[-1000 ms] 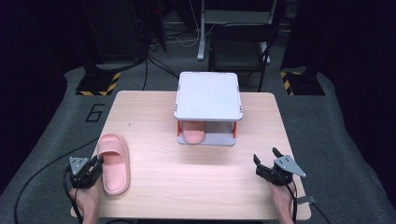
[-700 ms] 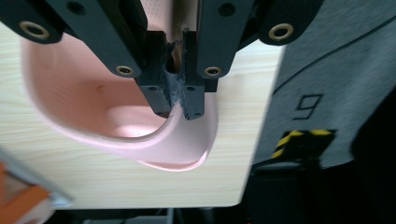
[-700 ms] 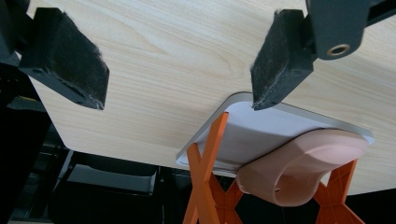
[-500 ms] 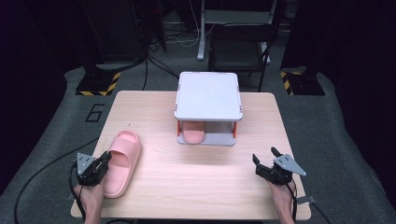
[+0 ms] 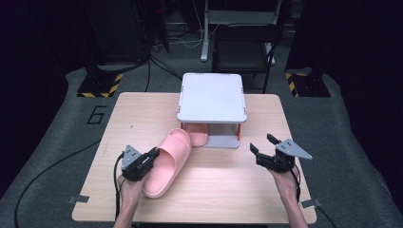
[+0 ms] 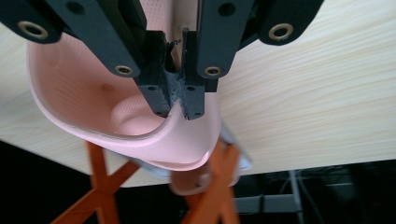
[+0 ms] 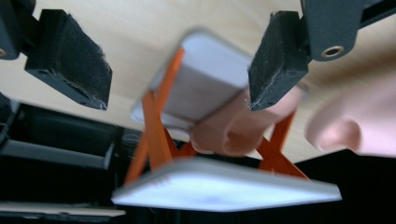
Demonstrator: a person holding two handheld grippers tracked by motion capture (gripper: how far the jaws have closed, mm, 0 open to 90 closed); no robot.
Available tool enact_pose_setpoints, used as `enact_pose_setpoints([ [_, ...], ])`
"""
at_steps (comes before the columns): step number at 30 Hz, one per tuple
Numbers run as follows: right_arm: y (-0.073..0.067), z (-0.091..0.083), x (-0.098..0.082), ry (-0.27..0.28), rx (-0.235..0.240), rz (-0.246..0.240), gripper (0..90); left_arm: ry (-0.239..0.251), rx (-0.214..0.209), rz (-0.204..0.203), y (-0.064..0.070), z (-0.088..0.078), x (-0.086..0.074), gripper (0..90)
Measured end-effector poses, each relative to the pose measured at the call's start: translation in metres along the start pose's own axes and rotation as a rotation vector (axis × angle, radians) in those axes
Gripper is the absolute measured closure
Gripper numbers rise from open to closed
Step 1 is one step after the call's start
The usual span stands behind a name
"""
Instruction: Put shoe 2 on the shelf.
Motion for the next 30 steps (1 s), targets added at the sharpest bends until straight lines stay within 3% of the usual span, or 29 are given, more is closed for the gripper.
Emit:
enact_pose_setpoints([
  [2,-0.001,0.017,0.024,-0.001,0.033,-0.026,20.9,0.004,-0.029,-0.008,0.014,0.006,0.002,83.9],
  [3,-0.001,0.017,0.024,-0.001,0.033,-0.026,20.9,0.001,-0.042,-0.011,0.022,0.010,0.003,83.9],
  [5,-0.002,0.030,0.042,0.011,0.037,-0.044,21.5,-0.006,-0.071,-0.022,0.038,0.018,0.004,83.9],
  [6,-0.003,0.046,0.059,0.020,0.065,-0.055,21.6,-0.005,-0.081,-0.037,0.049,0.024,0.005,83.9],
  [7,-0.003,0.046,0.059,0.020,0.065,-0.055,21.6,-0.005,-0.088,-0.038,0.055,0.028,0.006,83.9],
  [11,-0.001,0.073,0.074,-0.016,0.079,-0.082,22.3,-0.008,-0.081,-0.057,0.084,0.057,0.011,83.8],
  [12,0.000,0.081,0.076,-0.020,0.086,-0.066,22.7,-0.017,-0.079,-0.059,0.089,0.064,0.012,83.7],
  [15,0.004,0.097,0.075,-0.052,0.107,-0.054,23.3,-0.027,-0.079,-0.114,0.105,0.085,0.013,83.5],
  [16,0.004,0.100,0.074,-0.064,0.118,-0.046,23.6,-0.025,-0.063,-0.134,0.110,0.092,0.012,83.4],
  [19,0.008,0.110,0.068,-0.081,0.118,-0.043,24.8,-0.034,-0.005,-0.127,0.124,0.115,0.012,83.4],
  [20,0.009,0.113,0.065,-0.085,0.120,-0.027,25.0,-0.041,0.035,-0.112,0.125,0.122,0.010,83.4],
  [22,0.011,0.116,0.062,-0.092,0.120,-0.012,25.4,-0.047,0.076,-0.157,0.126,0.132,0.011,83.2],
  [29,0.012,0.118,0.061,-0.088,0.130,0.004,26.6,-0.057,0.163,-0.176,0.130,0.159,0.017,83.2],
  [30,0.012,0.118,0.062,-0.087,0.131,-0.005,26.5,-0.067,0.175,-0.207,0.131,0.165,0.018,82.8],
])
Point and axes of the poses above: each handheld gripper's, and its own axes: z roughly forward along the jaws, x roughly out of its top, y roughly to its right, the point moved 9 cm from there along z, roughly forward along the jaws, and after that the axes turned 11 degrees about x, right-handed, at the moved point
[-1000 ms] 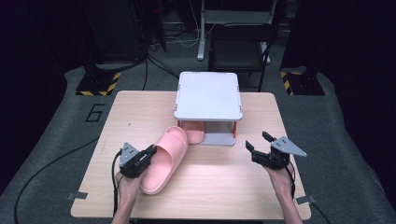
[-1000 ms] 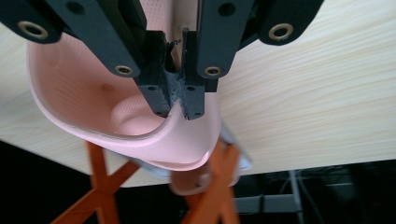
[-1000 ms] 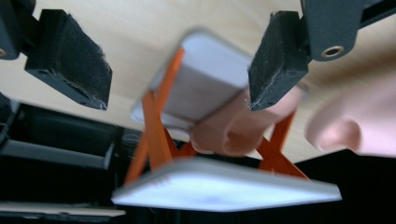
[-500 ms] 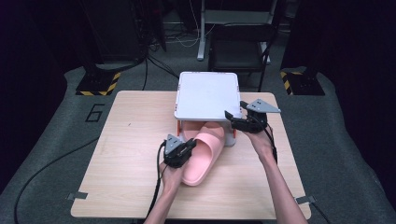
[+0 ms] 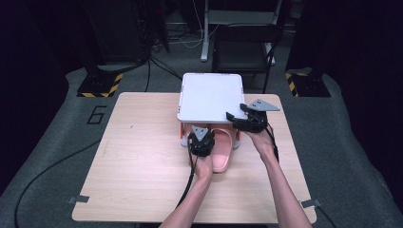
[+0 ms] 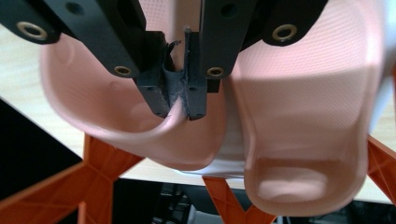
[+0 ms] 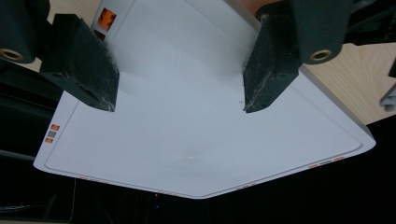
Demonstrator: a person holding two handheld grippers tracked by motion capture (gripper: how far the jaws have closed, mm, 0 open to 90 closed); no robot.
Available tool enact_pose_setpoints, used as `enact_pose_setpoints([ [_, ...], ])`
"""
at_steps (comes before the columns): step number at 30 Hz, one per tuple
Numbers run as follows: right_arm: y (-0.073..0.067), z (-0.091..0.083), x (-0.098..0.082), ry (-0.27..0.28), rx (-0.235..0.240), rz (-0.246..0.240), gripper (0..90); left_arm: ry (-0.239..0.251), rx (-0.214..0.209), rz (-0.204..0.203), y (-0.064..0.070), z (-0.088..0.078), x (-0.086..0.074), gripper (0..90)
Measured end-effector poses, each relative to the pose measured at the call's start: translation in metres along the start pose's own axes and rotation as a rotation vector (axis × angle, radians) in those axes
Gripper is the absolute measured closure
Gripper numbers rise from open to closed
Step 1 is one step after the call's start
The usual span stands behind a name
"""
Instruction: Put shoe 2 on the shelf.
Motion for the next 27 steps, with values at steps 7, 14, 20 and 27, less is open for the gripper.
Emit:
enact_pose_setpoints([
  [7,0.000,-0.001,-0.001,-0.010,-0.009,0.000,26.5,-0.001,-0.014,0.016,0.000,0.008,-0.006,81.0],
  [14,0.000,0.000,-0.001,-0.005,-0.015,0.003,26.6,-0.036,-0.144,0.159,-0.002,-0.009,-0.006,45.2],
  [20,0.000,0.000,-0.001,-0.002,-0.019,0.000,26.7,-0.065,-0.361,0.271,-0.009,-0.046,-0.018,22.8],
  [27,0.000,0.000,-0.001,-0.014,-0.023,0.004,26.8,-0.142,-0.504,0.441,-0.018,-0.076,-0.052,15.0],
])
Point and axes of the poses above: each handheld gripper's, and its own axes: z roughly forward along the jaws, x roughly out of its top, y roughly to its right, the point moved 9 cm from there along z, roughly forward along the jaws, and after that the axes turned 11 degrees about x, right-handed, at the moved point
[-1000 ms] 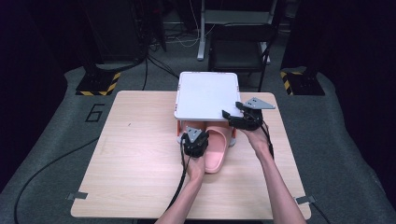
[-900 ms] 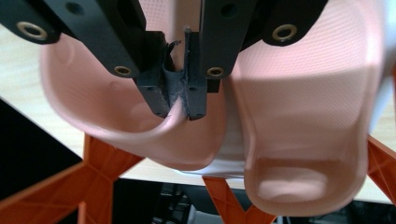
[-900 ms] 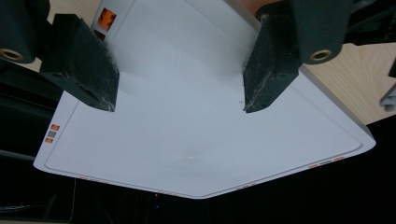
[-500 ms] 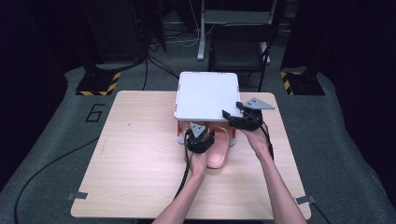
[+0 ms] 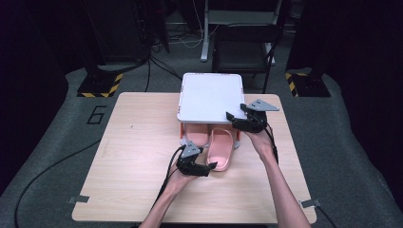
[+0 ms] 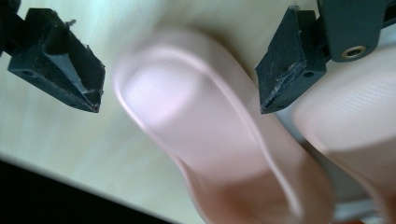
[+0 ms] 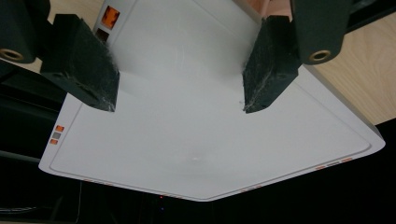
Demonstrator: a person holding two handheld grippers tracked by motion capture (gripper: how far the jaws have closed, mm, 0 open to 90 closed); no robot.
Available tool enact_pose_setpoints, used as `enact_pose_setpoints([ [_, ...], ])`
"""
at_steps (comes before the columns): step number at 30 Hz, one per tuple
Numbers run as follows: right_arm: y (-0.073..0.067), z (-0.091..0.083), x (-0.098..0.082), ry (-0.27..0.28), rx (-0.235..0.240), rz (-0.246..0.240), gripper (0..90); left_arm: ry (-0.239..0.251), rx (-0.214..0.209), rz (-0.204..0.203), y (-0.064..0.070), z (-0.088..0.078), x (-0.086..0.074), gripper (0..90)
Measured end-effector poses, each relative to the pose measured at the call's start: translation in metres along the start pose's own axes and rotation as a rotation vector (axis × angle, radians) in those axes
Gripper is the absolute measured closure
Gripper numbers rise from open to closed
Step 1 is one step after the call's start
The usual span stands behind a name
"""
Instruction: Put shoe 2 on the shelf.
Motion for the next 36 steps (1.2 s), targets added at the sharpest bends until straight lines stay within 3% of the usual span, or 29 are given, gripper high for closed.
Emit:
enact_pose_setpoints([
  [2,0.000,0.000,0.000,0.000,-0.003,0.004,26.9,-0.032,0.006,0.064,0.005,0.000,-0.007,15.4],
  [5,0.000,0.000,0.000,-0.004,0.001,0.003,26.9,-0.062,-0.002,0.108,0.013,0.003,-0.013,17.2],
  [9,0.000,-0.001,0.000,-0.008,-0.001,0.010,27.0,-0.101,0.038,0.154,0.014,0.014,-0.018,24.8],
  [12,0.000,-0.001,0.000,-0.009,-0.002,0.010,27.1,-0.085,0.050,0.123,0.014,0.020,-0.012,27.0],
  [23,-0.001,-0.001,0.000,-0.005,0.001,0.010,27.2,-0.047,0.239,0.055,-0.010,0.057,0.015,30.6],
  [26,-0.001,-0.001,-0.001,-0.005,0.004,0.002,27.2,-0.053,0.270,0.069,-0.015,0.066,0.019,30.6],
  [31,-0.002,-0.001,-0.001,0.001,0.006,0.010,27.4,-0.053,0.307,0.007,-0.025,0.080,0.027,30.6],
  [32,-0.002,-0.001,-0.001,0.001,0.004,0.012,27.5,-0.049,0.293,-0.008,-0.024,0.082,0.027,29.3],
  [36,-0.001,-0.002,-0.001,-0.001,0.006,0.004,27.5,-0.062,0.292,0.019,-0.026,0.085,0.029,28.3],
])
Point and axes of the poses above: each handheld gripper's, and its own axes: z roughly forward along the jaws, x roughly out of its top, y roughly to its right, the point moved 9 cm from there along z, roughly forward along the jaws, and after that the axes turned 11 degrees about x, right-handed, at the moved point
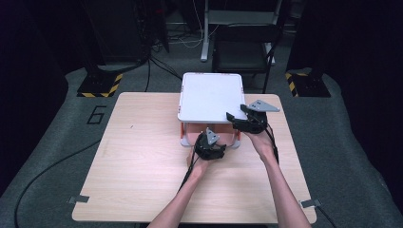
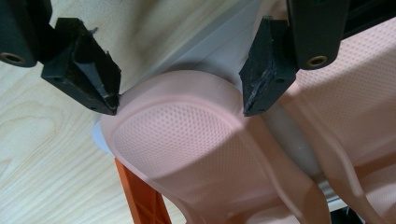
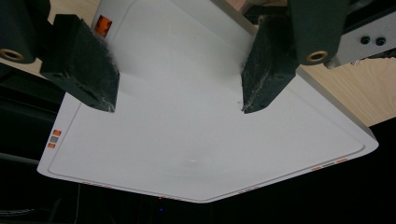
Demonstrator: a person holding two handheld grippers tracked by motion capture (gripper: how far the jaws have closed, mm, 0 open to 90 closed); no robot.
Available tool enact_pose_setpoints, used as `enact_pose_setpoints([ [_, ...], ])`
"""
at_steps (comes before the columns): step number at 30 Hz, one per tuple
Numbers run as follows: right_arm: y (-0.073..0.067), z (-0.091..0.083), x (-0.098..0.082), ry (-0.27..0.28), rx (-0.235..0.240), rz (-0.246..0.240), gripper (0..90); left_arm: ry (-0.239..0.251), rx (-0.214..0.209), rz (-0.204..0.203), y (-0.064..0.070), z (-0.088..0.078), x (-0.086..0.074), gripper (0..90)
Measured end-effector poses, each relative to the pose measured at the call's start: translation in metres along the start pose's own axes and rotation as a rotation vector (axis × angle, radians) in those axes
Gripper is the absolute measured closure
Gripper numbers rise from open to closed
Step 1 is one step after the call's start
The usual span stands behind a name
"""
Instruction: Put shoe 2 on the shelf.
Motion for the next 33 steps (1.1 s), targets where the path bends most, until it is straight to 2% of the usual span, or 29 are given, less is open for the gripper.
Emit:
enact_pose_setpoints([
  [5,0.000,0.000,0.000,-0.001,0.000,0.004,27.5,0.001,-0.004,-0.012,-0.001,0.000,0.000,28.1],
  [6,0.000,0.000,-0.001,-0.003,0.001,0.001,27.5,0.000,-0.007,-0.032,0.001,0.000,-0.001,28.1],
  [8,0.000,0.000,-0.001,0.000,0.000,0.002,27.5,0.007,-0.011,-0.033,0.000,-0.003,0.001,28.1],
  [10,0.000,0.000,-0.001,0.003,-0.002,0.005,27.5,0.030,-0.059,-0.041,0.000,-0.014,0.003,28.0],
  [11,0.000,-0.001,-0.001,0.003,0.002,0.001,27.5,0.043,-0.058,-0.042,-0.003,-0.019,0.003,28.0],
  [12,0.001,-0.001,-0.001,0.005,0.002,0.001,27.8,0.048,-0.064,-0.065,-0.004,-0.024,0.003,27.8],
  [14,0.001,-0.001,-0.001,0.004,0.006,0.000,27.8,0.071,-0.061,-0.079,-0.015,-0.036,0.004,27.3],
  [15,0.001,-0.001,-0.001,0.005,0.006,-0.001,27.8,0.078,-0.054,-0.096,-0.019,-0.039,0.005,27.3],
  [16,0.000,0.000,0.000,0.013,0.005,-0.001,27.9,0.090,-0.060,-0.124,-0.024,-0.047,0.008,27.1],
  [17,0.000,0.000,-0.001,0.009,0.004,-0.003,27.8,0.113,-0.066,-0.135,-0.027,-0.053,0.010,26.8],
  [18,0.000,0.001,0.000,0.011,0.000,0.000,27.8,0.125,-0.068,-0.130,-0.029,-0.059,0.011,26.6],
  [19,0.000,0.001,0.000,0.011,-0.001,0.000,27.7,0.146,-0.076,-0.116,-0.036,-0.072,0.012,26.5],
  [21,0.000,0.000,0.000,0.012,0.003,0.002,27.8,0.180,-0.083,-0.115,-0.044,-0.087,0.011,24.9],
  [23,0.001,0.000,0.000,0.011,0.005,-0.007,27.8,0.204,-0.084,-0.121,-0.060,-0.109,0.005,22.5],
  [25,0.000,0.000,0.000,0.013,0.004,0.003,27.8,0.221,-0.066,-0.099,-0.078,-0.127,-0.003,20.2],
  [26,0.000,0.000,-0.001,0.011,0.003,0.001,27.8,0.229,-0.060,-0.107,-0.088,-0.136,-0.008,19.5],
  [28,0.000,0.000,-0.001,0.015,0.001,-0.001,27.8,0.239,-0.026,-0.123,-0.109,-0.153,-0.019,17.4],
  [29,0.000,0.000,-0.001,0.015,0.002,-0.002,27.8,0.246,0.003,-0.125,-0.124,-0.165,-0.029,16.1],
  [31,-0.001,0.000,-0.001,0.018,-0.005,0.007,27.8,0.274,0.038,-0.131,-0.137,-0.176,-0.039,14.9],
  [33,0.000,0.000,-0.001,0.021,-0.006,0.005,27.8,0.290,0.083,-0.128,-0.153,-0.189,-0.058,14.4],
])
Point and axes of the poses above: each handheld gripper's, and its own axes: z roughly forward along the jaws, x roughly out of its top, y roughly to its right, the point moved 9 cm from there along z, roughly forward along the jaws, and after that the axes turned 11 degrees about x, right-handed, at the moved point
